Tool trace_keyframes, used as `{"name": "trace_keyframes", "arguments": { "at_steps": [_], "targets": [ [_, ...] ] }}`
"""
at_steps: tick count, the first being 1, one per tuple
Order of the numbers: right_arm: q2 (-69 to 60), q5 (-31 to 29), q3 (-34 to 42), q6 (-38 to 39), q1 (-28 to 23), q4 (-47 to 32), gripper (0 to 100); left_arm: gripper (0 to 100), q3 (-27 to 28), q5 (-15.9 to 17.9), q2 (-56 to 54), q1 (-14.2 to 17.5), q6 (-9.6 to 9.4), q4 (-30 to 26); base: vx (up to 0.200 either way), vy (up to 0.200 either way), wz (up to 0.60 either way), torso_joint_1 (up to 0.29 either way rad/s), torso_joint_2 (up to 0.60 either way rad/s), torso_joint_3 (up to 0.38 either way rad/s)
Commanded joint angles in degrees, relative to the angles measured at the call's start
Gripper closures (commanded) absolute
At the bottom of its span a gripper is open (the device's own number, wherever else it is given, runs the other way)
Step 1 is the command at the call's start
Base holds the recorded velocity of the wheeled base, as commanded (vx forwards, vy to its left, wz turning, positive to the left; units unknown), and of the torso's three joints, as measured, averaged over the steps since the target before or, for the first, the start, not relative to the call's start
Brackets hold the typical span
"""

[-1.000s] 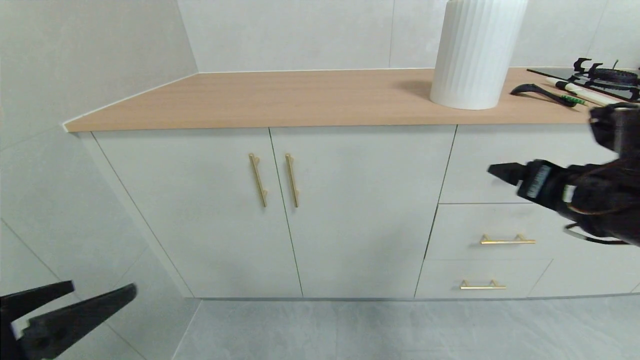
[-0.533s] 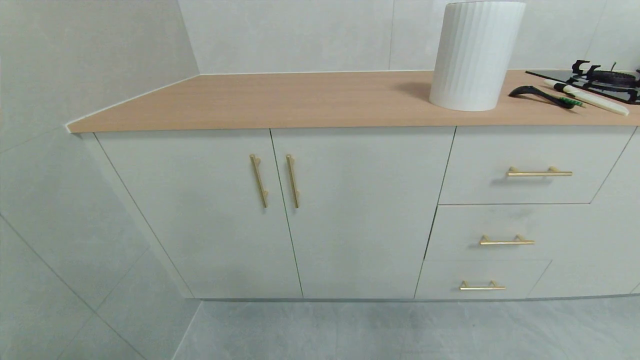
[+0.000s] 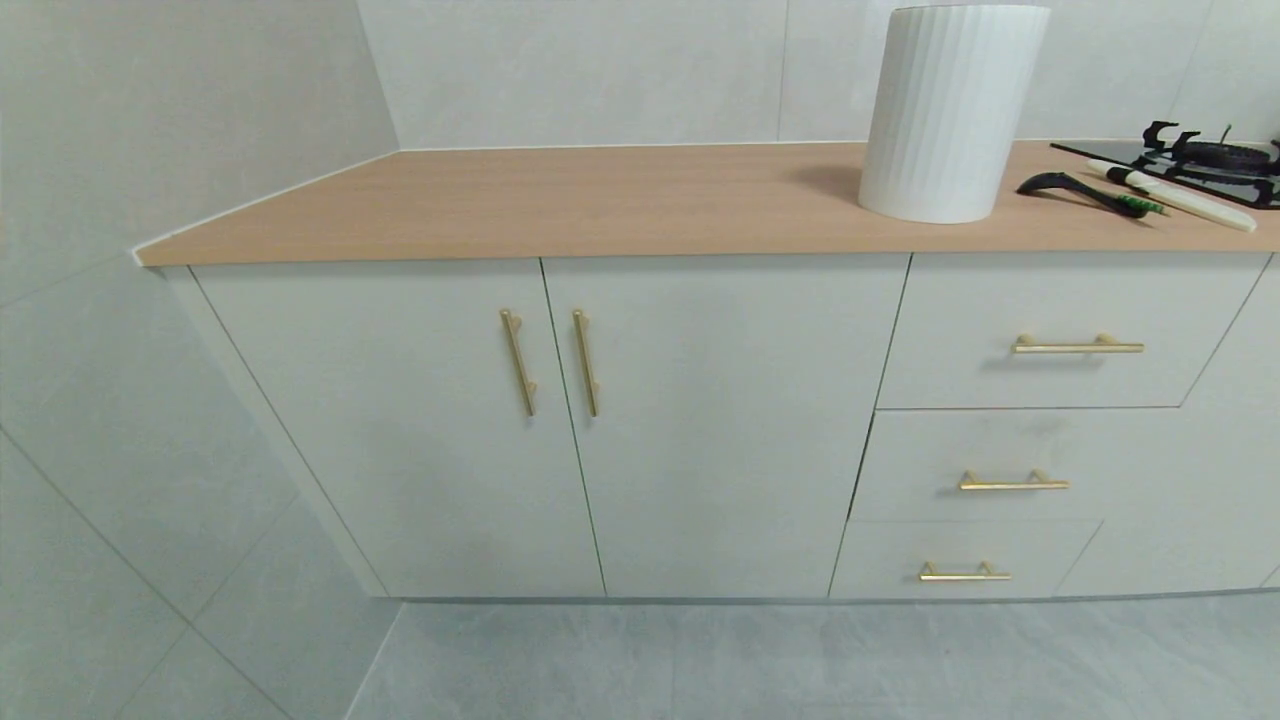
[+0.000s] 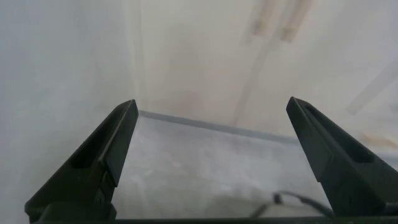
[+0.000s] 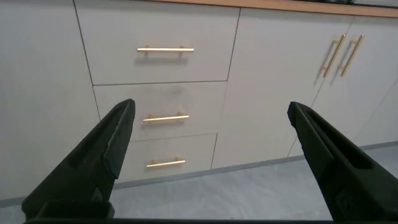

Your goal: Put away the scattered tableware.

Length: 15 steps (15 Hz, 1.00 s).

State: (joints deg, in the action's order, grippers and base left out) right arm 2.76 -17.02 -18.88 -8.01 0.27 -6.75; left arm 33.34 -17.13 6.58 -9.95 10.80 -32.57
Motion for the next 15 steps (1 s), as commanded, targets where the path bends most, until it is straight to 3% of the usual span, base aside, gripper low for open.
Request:
{"name": "trace_keyframes", "arguments": {
  "at_steps": [1, 2, 3, 4, 5, 6, 7, 8, 9, 10, 12, 13, 14, 15],
  "targets": [
    [-2.8, -2.2, 3.9, 0.4, -0.3, 2.4, 0, 0, -1.3, -0.6, -1.0, 4.2, 0.1, 0.4, 0.0, 0.0, 0.0, 0.0, 0.0, 0.0],
    [-2.8, -4.3, 7.7, 1.2, -0.3, 8.2, 0, 0, -2.5, 0.3, -4.0, 9.1, -0.17, 0.5, 0.0, 0.0, 0.0, 0.0, 0.0, 0.0],
    [-2.8, -4.3, 9.7, 1.3, -0.3, 10.7, 0, 0, -4.2, 1.6, -6.6, 9.7, -1.4, 0.5, 0.0, 0.0, 0.0, 0.0, 0.0, 0.0],
    [-2.8, -4.1, 13.9, 1.1, -0.3, 14.5, 0, 0, -6.9, 0.4, -6.5, 9.9, -4.38, 0.9, 0.0, 0.0, 0.0, 0.0, 0.0, 0.0],
    [-2.8, -3.6, 16.9, 1.0, -0.4, 17.2, 0, 0, -9.3, -1.6, -6.6, 9.9, -4.65, 2.5, 0.0, 0.0, 0.0, 0.0, 0.0, 0.0],
    [-2.8, -1.5, 18.9, 1.0, -0.4, 18.1, 0, 0, -13.1, -1.4, -6.6, 9.9, -5.18, 6.1, 0.0, 0.0, 0.0, 0.0, 0.0, 0.0],
    [-2.8, 1.5, 18.9, 1.5, -0.3, 14.8, 0, 0, -21.2, -1.3, -6.6, 9.9, -8.08, 14.6, 0.0, 0.0, 0.0, 0.0, 0.0, 0.0],
    [-2.8, 2.3, 18.9, 1.5, -0.4, 12.1, 0, 0, -28.2, -1.3, -6.5, 9.9, -12.47, 23.4, 0.0, 0.0, 0.0, 0.0, 0.0, 0.0],
    [-2.8, 4.2, 18.9, 1.6, -0.3, 9.9, 0, 0, -31.8, -0.2, -6.5, 9.9, -14.93, 32.2, 0.0, 0.0, 0.0, 0.0, 0.0, 0.0],
    [-2.8, 8.3, 18.9, 1.7, -0.3, 10.8, 0, 0, -33.3, 4.0, -6.6, 9.9, -15.11, 36.0, 0.0, 0.0, 0.0, 0.0, 0.0, 0.0],
    [-2.8, 20.2, 18.8, 3.5, -0.3, 8.9, 0, 0, -33.2, 7.4, -6.5, 9.9, -12.47, 34.6, 0.0, 0.0, 0.0, 0.0, 0.0, 0.0],
    [-2.8, 21.1, 18.8, 3.4, -0.3, 9.0, 0, 0, -33.3, 9.3, -6.6, 9.9, -12.47, 34.6, 0.0, 0.0, 0.0, 0.0, 0.0, 0.0],
    [-2.8, 20.9, 18.8, 3.5, -0.3, 9.0, 0, 0, -33.2, 14.1, -6.5, 9.9, -12.56, 32.7, 0.0, 0.0, 0.0, 0.0, 0.0, 0.0],
    [-2.8, 19.5, 18.8, 3.6, -0.3, 9.0, 0, 0, -33.2, 15.7, -6.5, 9.9, -12.3, 32.0, 0.0, 0.0, 0.0, 0.0, 0.0, 0.0]
  ]
}}
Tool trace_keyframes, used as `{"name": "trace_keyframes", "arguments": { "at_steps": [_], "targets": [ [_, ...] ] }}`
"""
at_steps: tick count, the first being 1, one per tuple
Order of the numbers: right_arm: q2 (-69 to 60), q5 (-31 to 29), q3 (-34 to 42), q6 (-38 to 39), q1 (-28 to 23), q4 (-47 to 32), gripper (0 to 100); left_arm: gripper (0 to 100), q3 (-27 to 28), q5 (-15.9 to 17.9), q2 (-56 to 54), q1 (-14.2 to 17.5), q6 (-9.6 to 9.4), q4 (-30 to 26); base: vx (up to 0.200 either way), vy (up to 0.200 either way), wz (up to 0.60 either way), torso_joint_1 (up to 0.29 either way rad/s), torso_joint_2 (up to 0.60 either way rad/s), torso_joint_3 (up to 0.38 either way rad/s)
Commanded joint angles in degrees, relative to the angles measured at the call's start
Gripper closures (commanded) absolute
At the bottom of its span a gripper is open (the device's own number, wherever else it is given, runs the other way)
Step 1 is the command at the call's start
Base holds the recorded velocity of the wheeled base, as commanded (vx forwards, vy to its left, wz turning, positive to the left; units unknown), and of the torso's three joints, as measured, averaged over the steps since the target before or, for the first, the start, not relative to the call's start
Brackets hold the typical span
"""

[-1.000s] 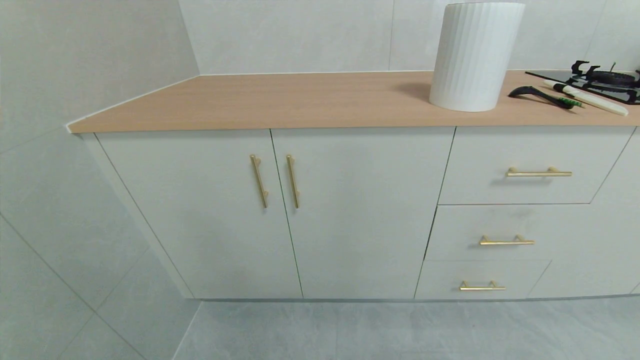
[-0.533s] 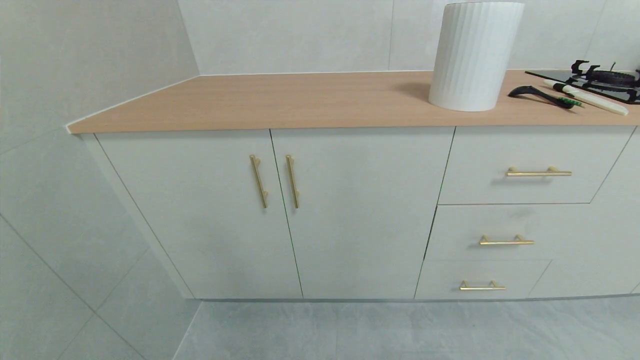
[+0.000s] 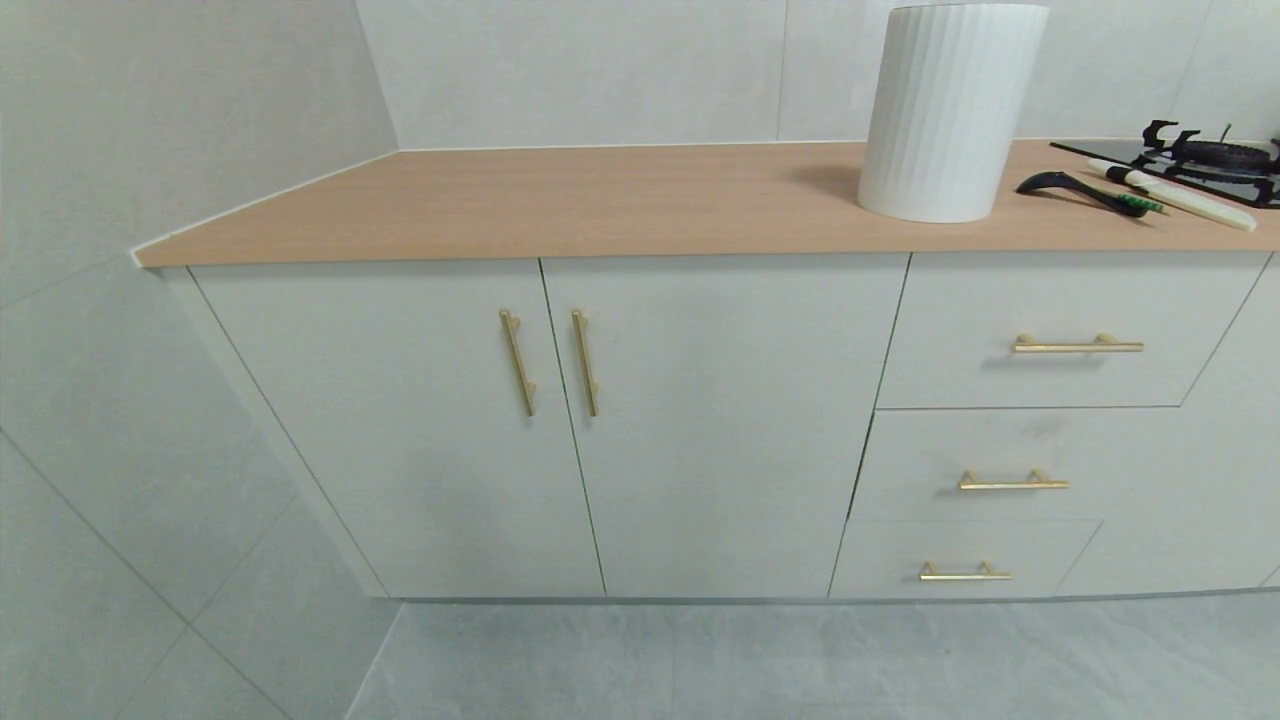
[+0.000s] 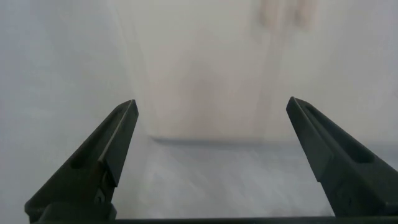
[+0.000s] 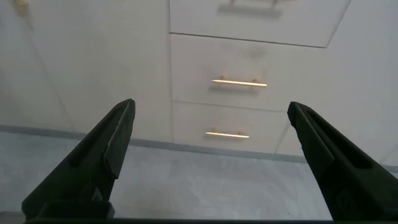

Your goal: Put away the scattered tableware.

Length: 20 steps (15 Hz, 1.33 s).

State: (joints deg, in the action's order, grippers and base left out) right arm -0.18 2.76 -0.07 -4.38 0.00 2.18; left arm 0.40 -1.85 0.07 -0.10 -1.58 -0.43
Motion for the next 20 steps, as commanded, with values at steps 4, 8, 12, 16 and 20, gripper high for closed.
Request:
{"name": "trace_keyframes", "arguments": {
  "at_steps": [4, 8, 12, 16, 20],
  "targets": [
    [0.3, -8.3, 0.1, 6.4, -0.2, -2.0, 0, 0, -0.2, 0.2, 0.0, 0.0, 0.18, 0.1, 0.0, 0.0, 0.0, 0.0, 0.0, 0.0],
    [0.2, -5.4, 0.1, 5.7, -0.2, -2.0, 0, 0, -0.3, 0.1, 0.0, 0.0, 0.71, 0.2, 0.0, 0.0, 0.0, 0.0, 0.0, 0.0],
    [0.2, -5.3, 0.1, 5.8, -0.2, -1.9, 0, 0, -0.2, 0.1, 0.0, 0.0, 1.32, 0.2, 0.0, 0.0, 0.0, 0.0, 0.0, 0.0],
    [0.2, -5.3, 0.1, 5.8, -0.2, -1.9, 0, 0, -0.3, 0.1, 0.0, 0.0, 1.15, 0.2, 0.0, -0.1, 0.0, 0.0, 0.0, 0.001],
    [0.2, -5.3, 0.1, 5.8, -0.1, -1.9, 0, 0, -0.3, 0.2, 0.0, 0.0, 0.27, 0.2, 0.0, -0.2, 0.0, -0.002, 0.0, 0.001]
  ]
}}
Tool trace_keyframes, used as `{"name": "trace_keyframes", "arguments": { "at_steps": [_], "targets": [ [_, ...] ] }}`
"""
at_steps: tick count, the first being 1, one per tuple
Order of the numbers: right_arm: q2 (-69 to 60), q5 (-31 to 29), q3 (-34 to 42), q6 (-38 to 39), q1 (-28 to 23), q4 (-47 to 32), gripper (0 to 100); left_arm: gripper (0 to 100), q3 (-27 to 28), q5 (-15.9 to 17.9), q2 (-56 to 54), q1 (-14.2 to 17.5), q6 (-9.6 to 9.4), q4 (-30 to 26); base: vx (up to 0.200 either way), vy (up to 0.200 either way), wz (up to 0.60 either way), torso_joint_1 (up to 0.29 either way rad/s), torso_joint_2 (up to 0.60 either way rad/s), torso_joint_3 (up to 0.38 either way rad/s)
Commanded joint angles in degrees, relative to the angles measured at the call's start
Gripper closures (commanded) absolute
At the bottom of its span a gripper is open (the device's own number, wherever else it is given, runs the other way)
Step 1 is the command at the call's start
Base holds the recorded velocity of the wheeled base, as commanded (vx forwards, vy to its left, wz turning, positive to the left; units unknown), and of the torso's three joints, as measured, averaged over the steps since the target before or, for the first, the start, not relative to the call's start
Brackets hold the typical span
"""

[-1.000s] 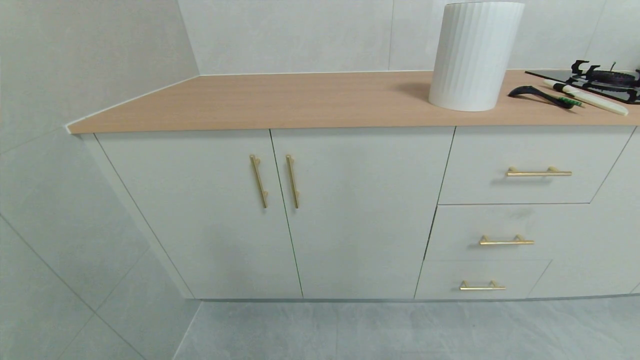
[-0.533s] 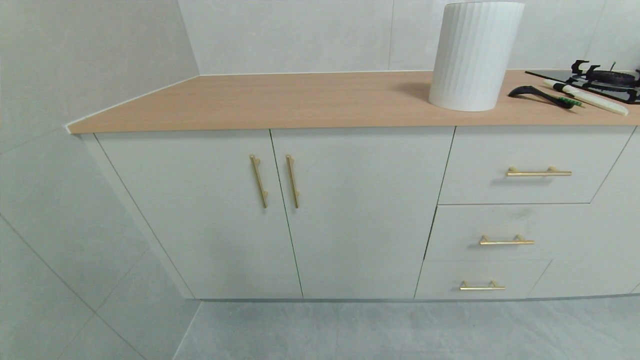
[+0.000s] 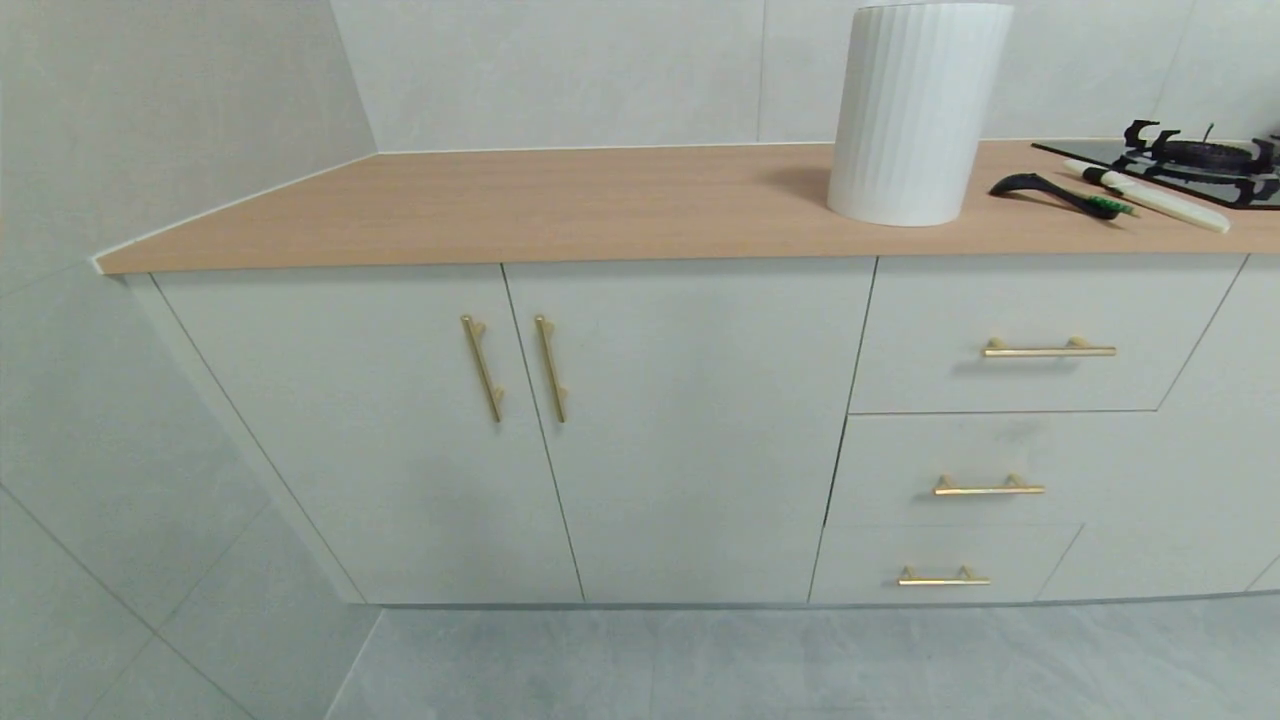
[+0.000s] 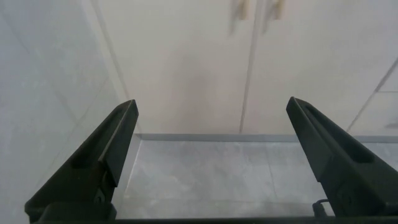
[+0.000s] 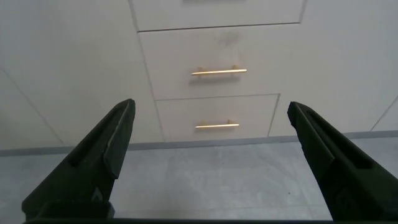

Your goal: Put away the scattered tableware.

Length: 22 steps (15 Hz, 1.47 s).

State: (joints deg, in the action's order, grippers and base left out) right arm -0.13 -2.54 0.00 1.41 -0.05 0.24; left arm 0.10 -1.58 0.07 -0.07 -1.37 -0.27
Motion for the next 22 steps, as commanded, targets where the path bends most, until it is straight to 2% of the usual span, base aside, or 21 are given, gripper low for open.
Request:
{"name": "trace_keyframes", "arguments": {
  "at_steps": [1, 6, 13, 18, 22],
  "targets": [
    [0.1, 0.0, 0.0, 0.0, 0.0, 0.0, 0, 0, 0.0, 0.0, 0.0, 0.0, -0.13, 0.0, 0.0, -0.2, 0.0, 0.002, 0.01, 0.007],
    [0.1, -0.1, 0.0, 0.0, 0.0, 0.0, 0, 0, 0.0, -0.2, 0.0, 0.0, 0.05, 0.0, 0.0, -0.2, 0.0, 0.004, 0.0, 0.003],
    [0.1, 0.0, 0.0, 0.0, 0.0, 0.0, 0, 0, 0.0, -0.2, 0.0, 0.0, 0.31, 0.1, 0.0, 0.0, 0.0, 0.0, 0.0, 0.0],
    [0.1, 0.0, 0.0, 0.0, 0.0, 0.0, 0, 0, 0.0, -0.2, 0.0, 0.0, 0.75, 0.1, 0.2, 0.0, 0.0, 0.001, 0.0, 0.002],
    [0.1, 0.0, 0.0, 0.0, 0.0, 0.0, 0, 0, 0.0, -0.2, 0.0, 0.0, 1.45, 0.1, 0.0, 0.0, 0.0, 0.0, 0.0, 0.0]
  ]
}}
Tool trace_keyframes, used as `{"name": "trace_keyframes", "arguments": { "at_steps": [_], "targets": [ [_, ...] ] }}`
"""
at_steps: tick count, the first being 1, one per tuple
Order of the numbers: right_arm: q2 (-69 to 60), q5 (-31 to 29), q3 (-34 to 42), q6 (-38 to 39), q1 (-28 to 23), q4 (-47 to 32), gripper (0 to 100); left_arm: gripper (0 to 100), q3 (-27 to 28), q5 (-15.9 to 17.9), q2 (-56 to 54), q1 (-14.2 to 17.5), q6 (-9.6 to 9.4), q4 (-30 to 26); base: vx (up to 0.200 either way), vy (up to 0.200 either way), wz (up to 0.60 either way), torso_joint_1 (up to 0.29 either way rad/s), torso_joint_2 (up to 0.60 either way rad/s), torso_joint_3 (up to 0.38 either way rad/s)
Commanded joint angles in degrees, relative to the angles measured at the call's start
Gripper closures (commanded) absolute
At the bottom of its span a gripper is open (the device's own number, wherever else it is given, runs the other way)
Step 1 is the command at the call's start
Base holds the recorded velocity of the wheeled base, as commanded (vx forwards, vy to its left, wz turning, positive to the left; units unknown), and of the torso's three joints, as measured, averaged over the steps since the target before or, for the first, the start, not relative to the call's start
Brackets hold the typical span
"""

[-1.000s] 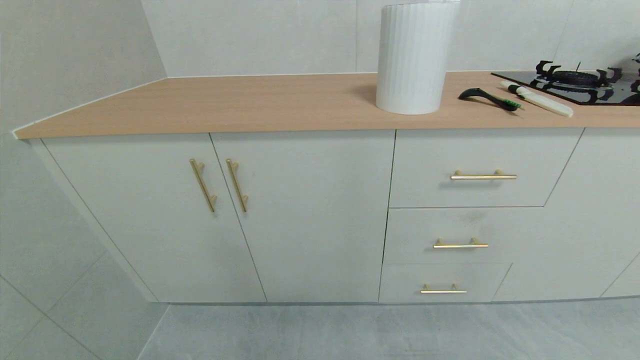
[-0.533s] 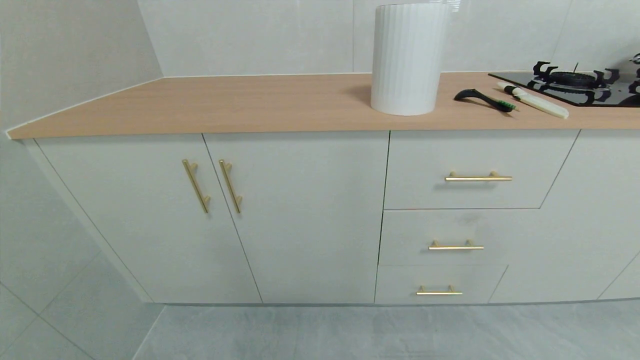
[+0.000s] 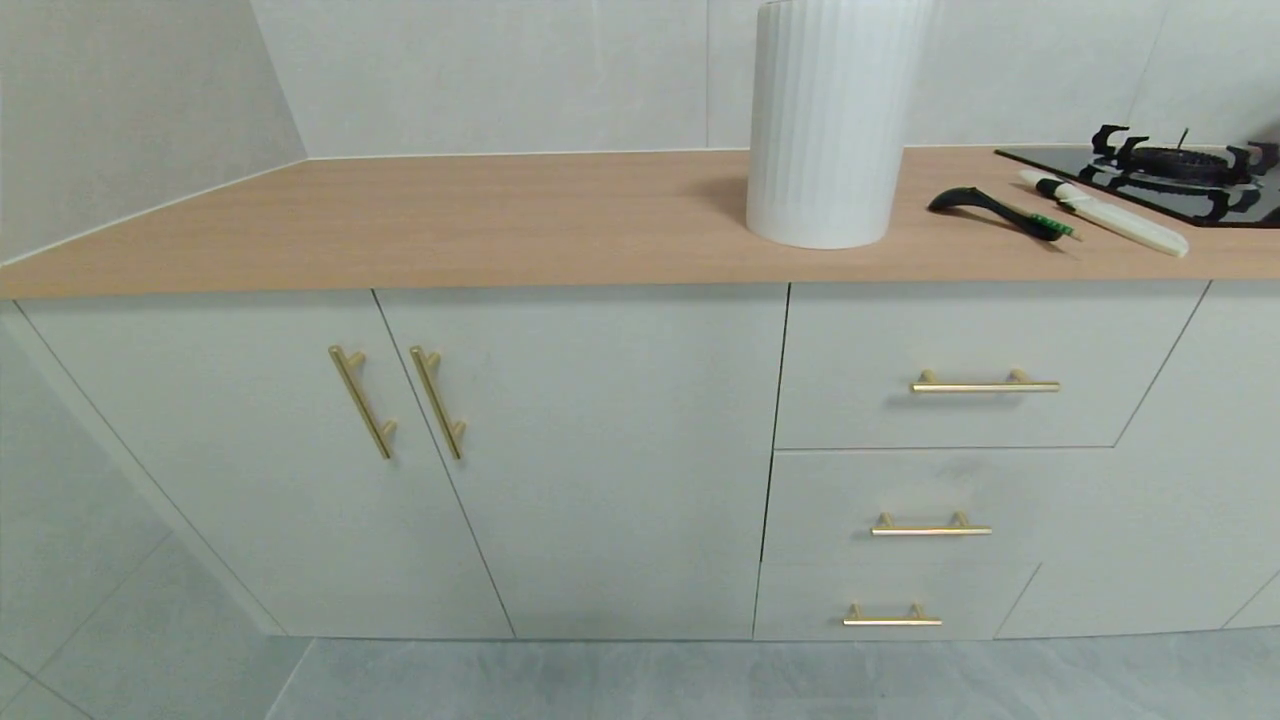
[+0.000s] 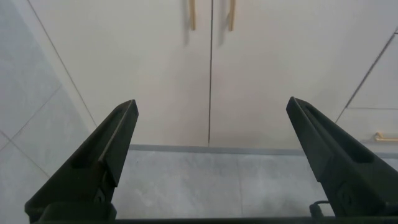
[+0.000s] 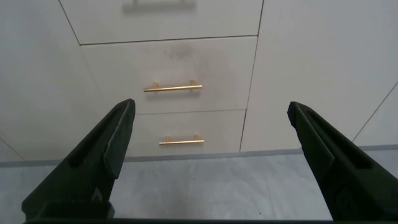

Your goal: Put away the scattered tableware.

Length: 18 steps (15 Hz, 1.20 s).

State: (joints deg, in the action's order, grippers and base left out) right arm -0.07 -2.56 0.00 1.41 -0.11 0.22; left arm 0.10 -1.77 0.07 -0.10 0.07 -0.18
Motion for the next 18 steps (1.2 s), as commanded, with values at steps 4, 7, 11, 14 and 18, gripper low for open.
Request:
{"name": "trace_keyframes", "arguments": {
  "at_steps": [4, 7, 11, 14, 18],
  "targets": [
    [0.1, 0.3, 0.0, -0.5, -0.1, 0.0, 0, 0, 0.0, 0.0, 0.0, 0.0, 0.01, 0.0, 0.0, 0.0, 0.0, 0.0, 0.0, 0.0],
    [0.1, 0.4, 0.0, -0.5, 0.0, 0.0, 0, 0, 0.0, 0.0, 0.0, 0.0, 0.01, 0.0, 0.0, 0.0, 0.0, 0.0, 0.0, 0.0],
    [0.4, 0.6, -1.1, -0.1, 0.0, 0.1, 0, 0, 0.0, 0.0, 0.0, 0.0, 0.01, 0.0, 0.0, 0.0, 0.0, 0.0, 0.0, 0.0],
    [12.6, 7.6, -12.6, 5.5, 1.3, -0.5, 0, 0, 0.0, 0.0, 0.0, 0.0, 0.01, 0.0, 0.0, 0.0, 0.0, 0.0, 0.0, 0.0],
    [43.1, 14.4, -20.5, 3.6, 4.2, 1.5, 0, 0, 0.0, 0.0, 0.0, 0.0, 0.01, 0.0, 0.0, 0.0, 0.0, 0.0, 0.0, 0.0]
  ]
}}
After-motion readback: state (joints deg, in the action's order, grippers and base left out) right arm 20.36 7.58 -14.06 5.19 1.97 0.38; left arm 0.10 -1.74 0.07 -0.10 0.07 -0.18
